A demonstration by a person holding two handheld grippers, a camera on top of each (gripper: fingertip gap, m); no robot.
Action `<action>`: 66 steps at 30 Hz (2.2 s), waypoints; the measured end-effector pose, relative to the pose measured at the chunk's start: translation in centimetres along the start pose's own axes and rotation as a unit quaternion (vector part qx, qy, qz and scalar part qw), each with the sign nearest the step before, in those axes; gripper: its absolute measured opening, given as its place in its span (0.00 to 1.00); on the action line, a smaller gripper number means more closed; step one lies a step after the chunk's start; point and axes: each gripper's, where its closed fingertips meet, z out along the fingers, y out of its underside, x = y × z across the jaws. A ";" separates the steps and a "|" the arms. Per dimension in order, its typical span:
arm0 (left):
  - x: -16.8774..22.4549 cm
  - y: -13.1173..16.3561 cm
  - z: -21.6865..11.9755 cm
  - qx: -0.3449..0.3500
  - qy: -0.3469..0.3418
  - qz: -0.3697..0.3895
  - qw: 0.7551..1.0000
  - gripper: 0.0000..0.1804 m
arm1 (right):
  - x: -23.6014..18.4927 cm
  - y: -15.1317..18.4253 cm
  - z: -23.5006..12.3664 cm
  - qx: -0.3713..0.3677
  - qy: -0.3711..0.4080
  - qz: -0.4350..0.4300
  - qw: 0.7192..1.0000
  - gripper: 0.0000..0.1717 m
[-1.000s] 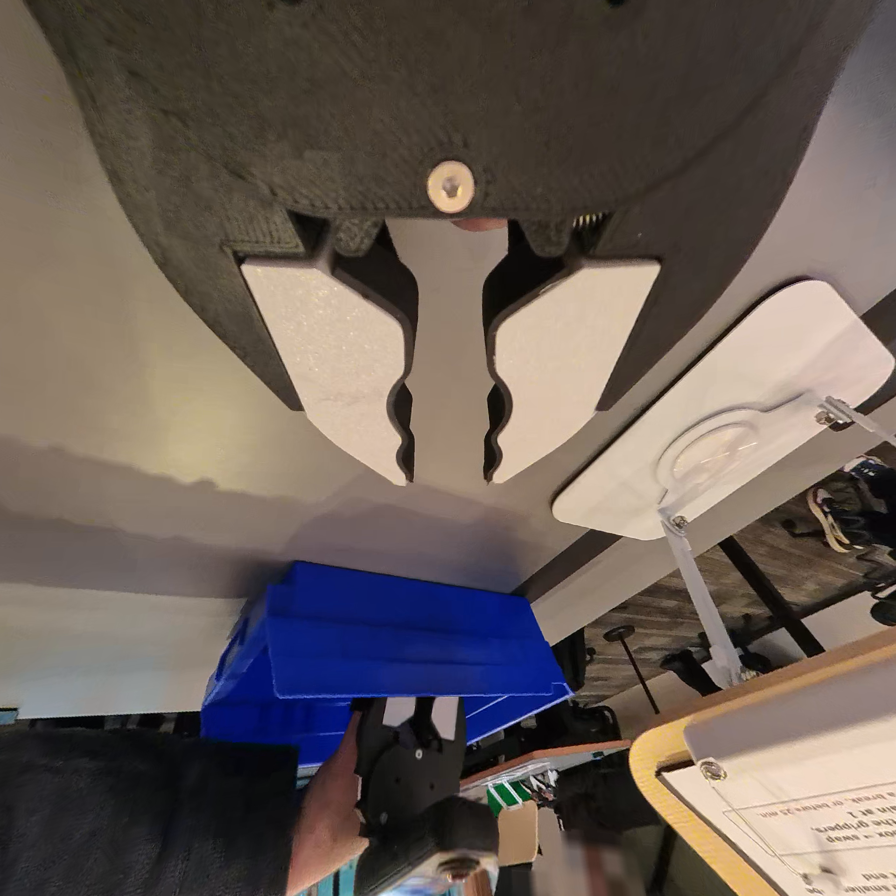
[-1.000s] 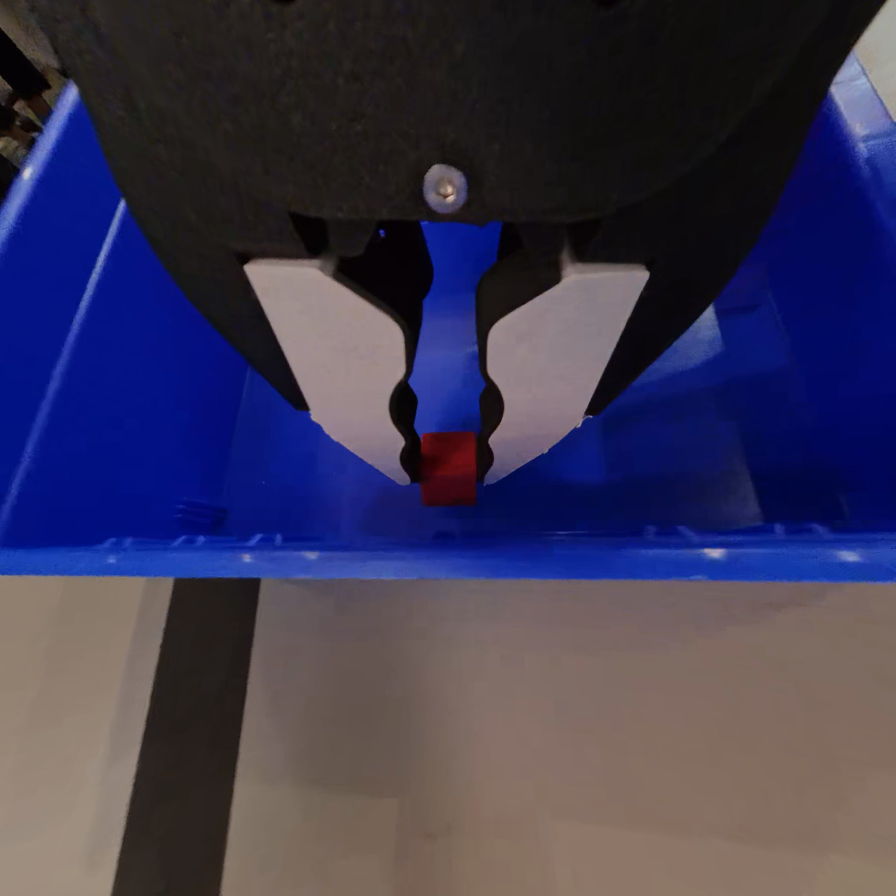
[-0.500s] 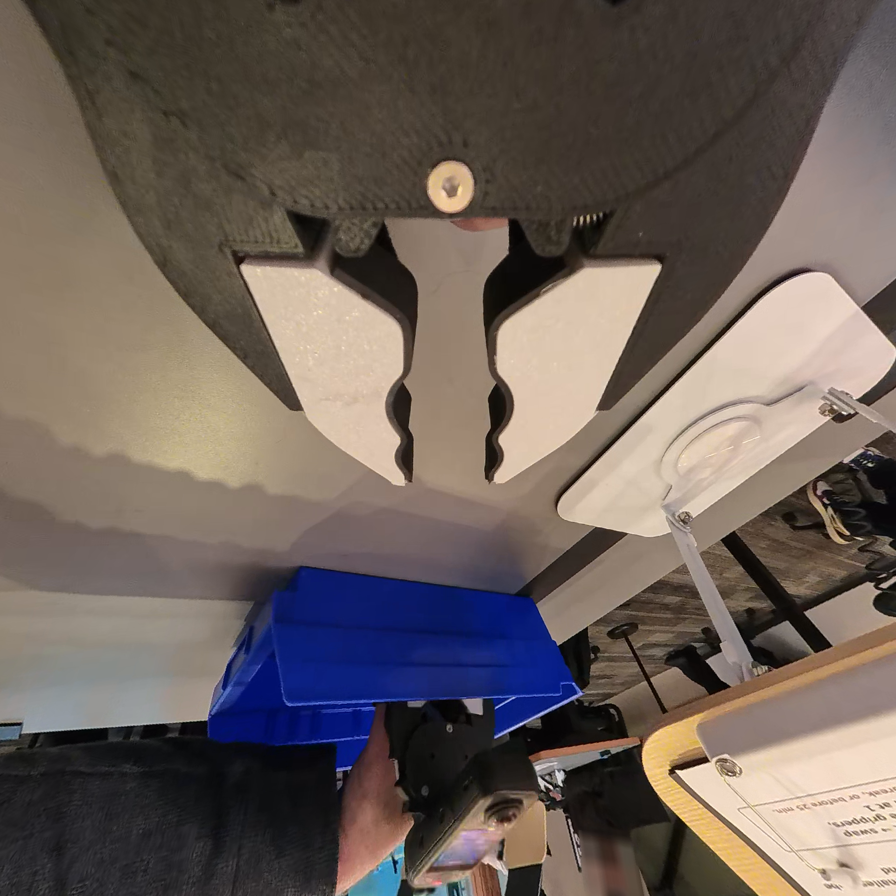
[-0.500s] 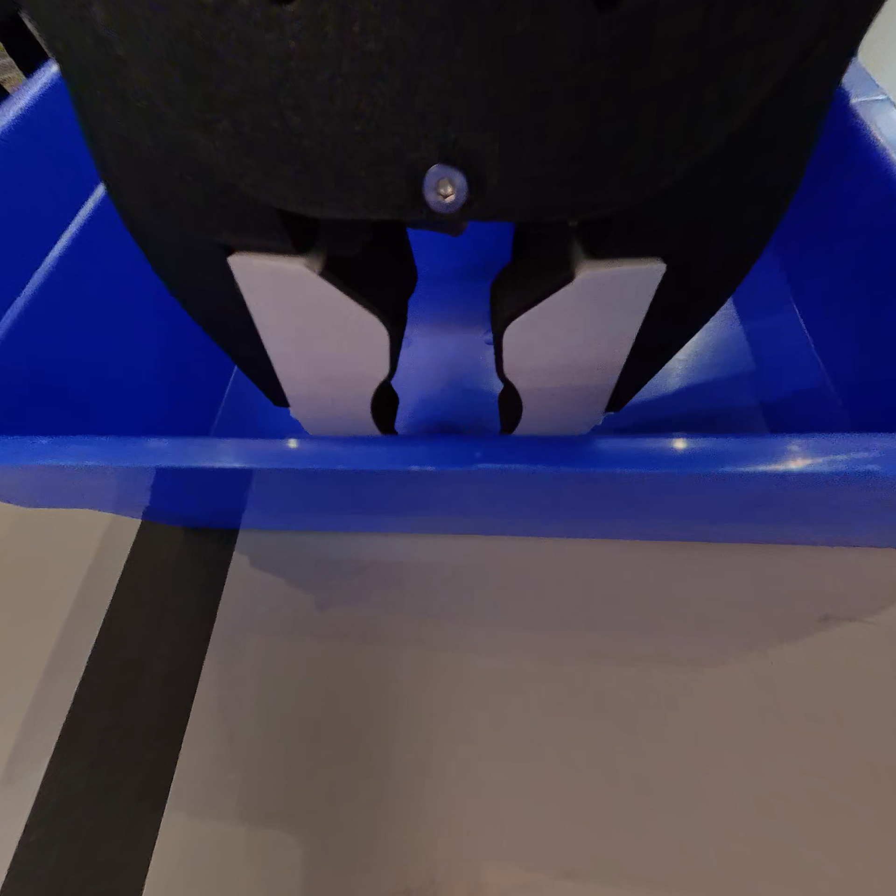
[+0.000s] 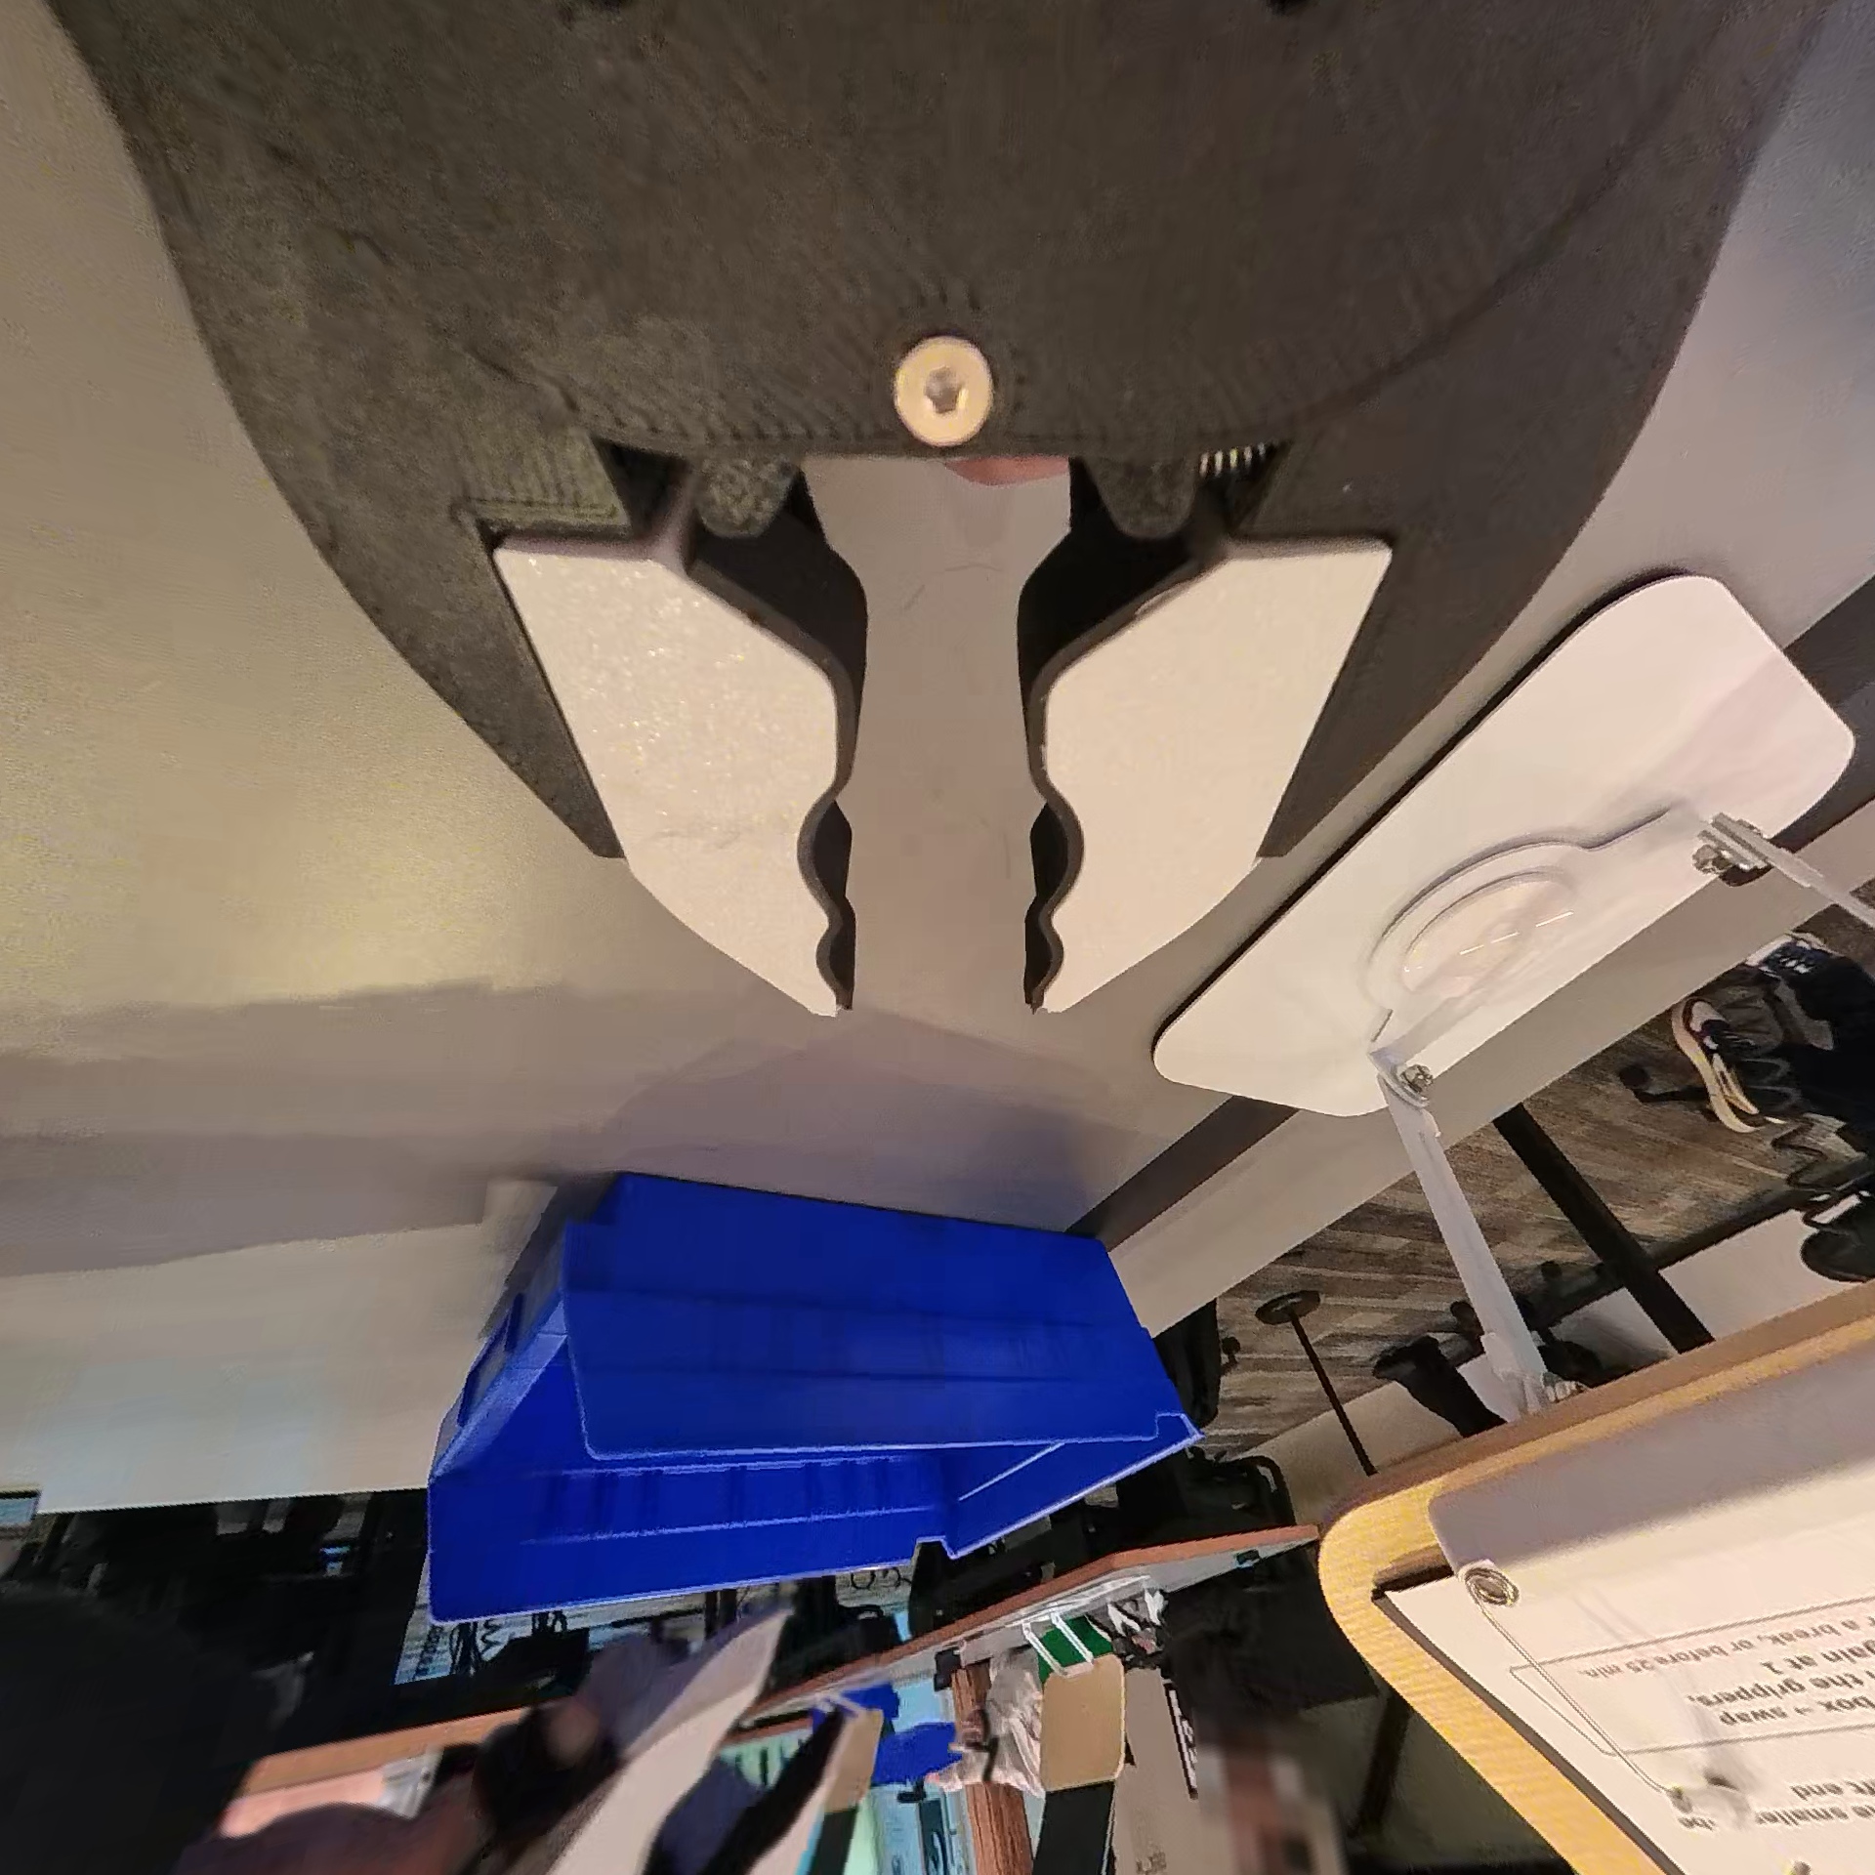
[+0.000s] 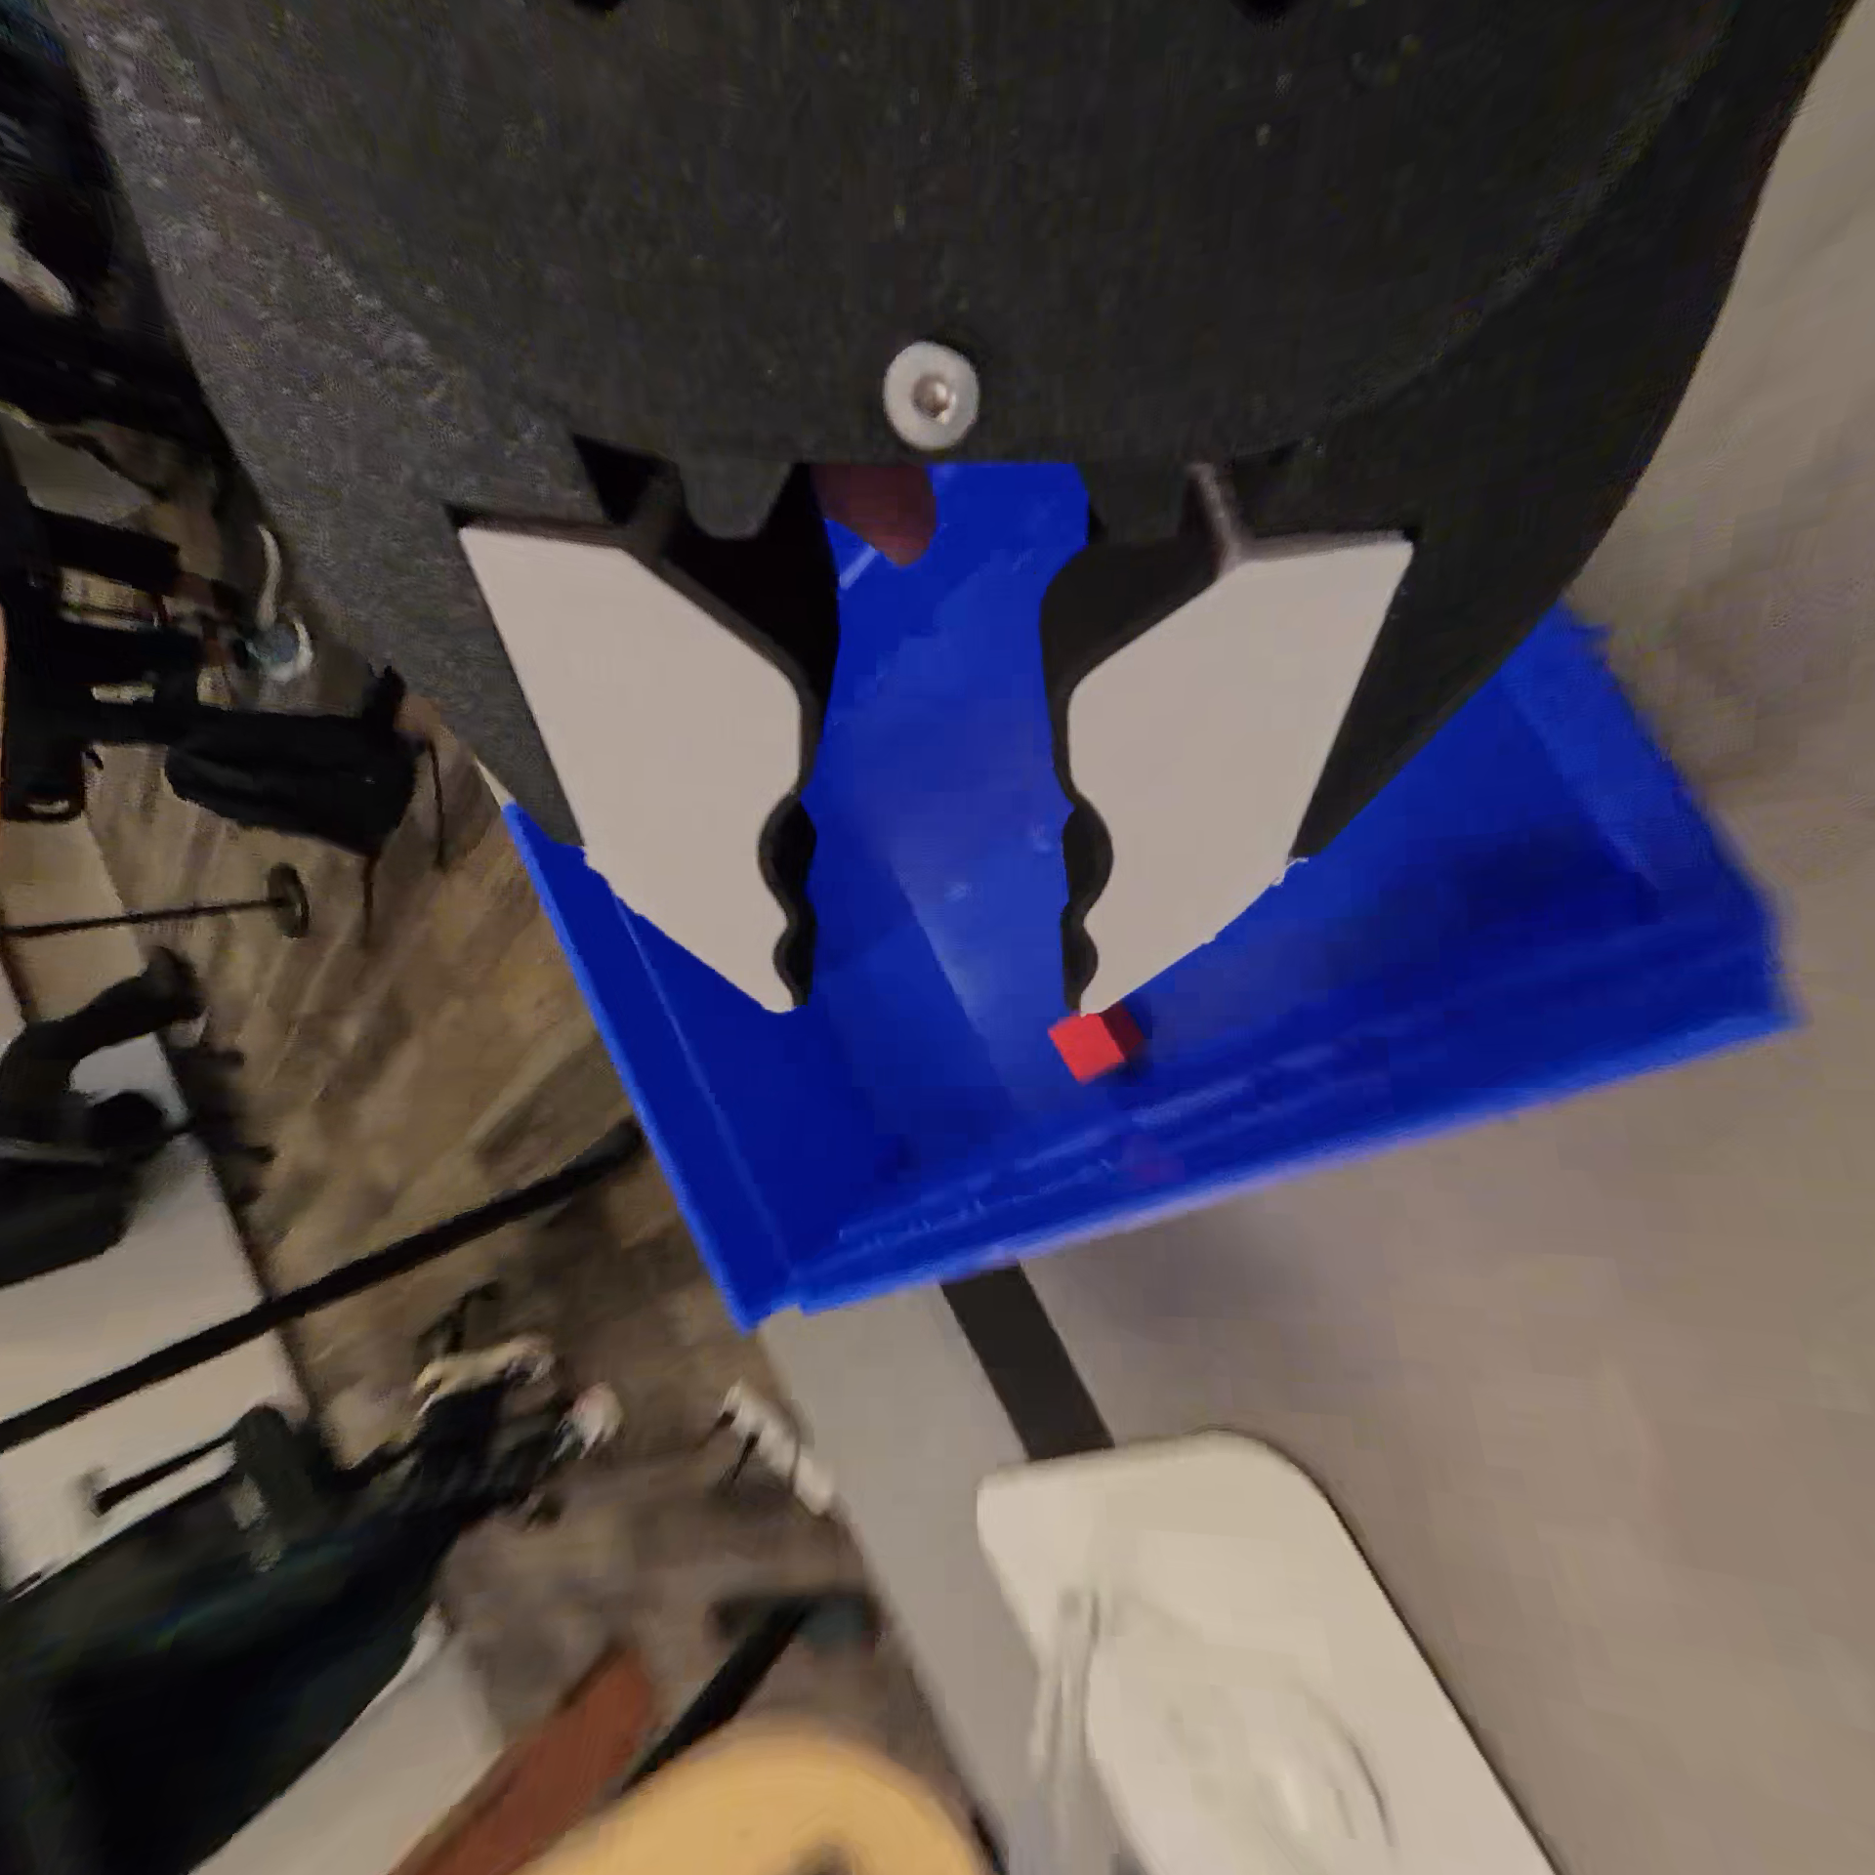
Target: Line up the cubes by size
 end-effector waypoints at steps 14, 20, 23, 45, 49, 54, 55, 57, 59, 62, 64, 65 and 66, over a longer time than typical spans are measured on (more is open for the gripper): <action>-6.7 -0.1 -15.0 -0.043 -0.264 0.181 0.946 0.43 | -11.7 3.0 -1.2 0.096 0.085 -0.023 0.991 0.26; -13.2 7.7 -20.0 -0.151 -0.315 0.181 0.919 0.58 | -10.9 3.1 0.2 0.105 0.121 -0.041 0.986 0.20; -14.9 9.9 -20.0 -0.177 -0.320 0.178 0.914 0.63 | -10.5 3.3 0.5 0.104 0.129 -0.043 0.985 0.19; -18.9 10.7 -20.4 -0.187 -0.305 0.209 0.910 0.68 | -6.6 2.3 0.3 0.138 0.181 -0.059 0.972 0.18; -18.5 10.5 -21.0 -0.178 -0.282 0.202 0.921 0.66 | -6.9 -0.1 -2.5 0.170 0.199 -0.051 0.964 0.17; -18.5 3.9 -22.5 -0.122 -0.273 0.245 0.922 0.55 | -9.8 -3.8 -4.7 0.217 0.188 -0.058 0.956 0.16; -19.0 2.6 -22.5 -0.125 -0.261 0.248 0.925 0.52 | -10.7 -4.6 -4.7 0.228 0.177 -0.057 0.956 0.15; -20.0 2.4 -21.4 -0.181 -0.196 0.243 0.933 0.45 | -12.7 -6.1 -4.3 0.251 0.147 -0.051 0.955 0.16; -21.3 3.5 -19.7 -0.233 -0.125 0.239 0.934 0.42 | -14.7 -7.5 -3.5 0.273 0.109 -0.036 0.955 0.16; -23.8 7.1 -17.3 -0.327 -0.043 0.254 0.909 0.41 | -18.2 -9.1 -2.3 0.296 0.037 -0.027 0.954 0.16; -25.3 10.4 -16.5 -0.406 0.000 0.238 0.882 0.45 | -19.9 -9.7 -1.8 0.306 0.006 -0.028 0.952 0.16; -25.7 11.8 -16.3 -0.434 0.026 0.241 0.867 0.42 | -20.5 -9.7 -1.5 0.305 -0.007 -0.030 0.952 0.16; -26.4 12.8 -16.1 -0.456 0.037 0.247 0.854 0.41 | -21.1 -9.6 -1.2 0.305 -0.017 -0.033 0.952 0.15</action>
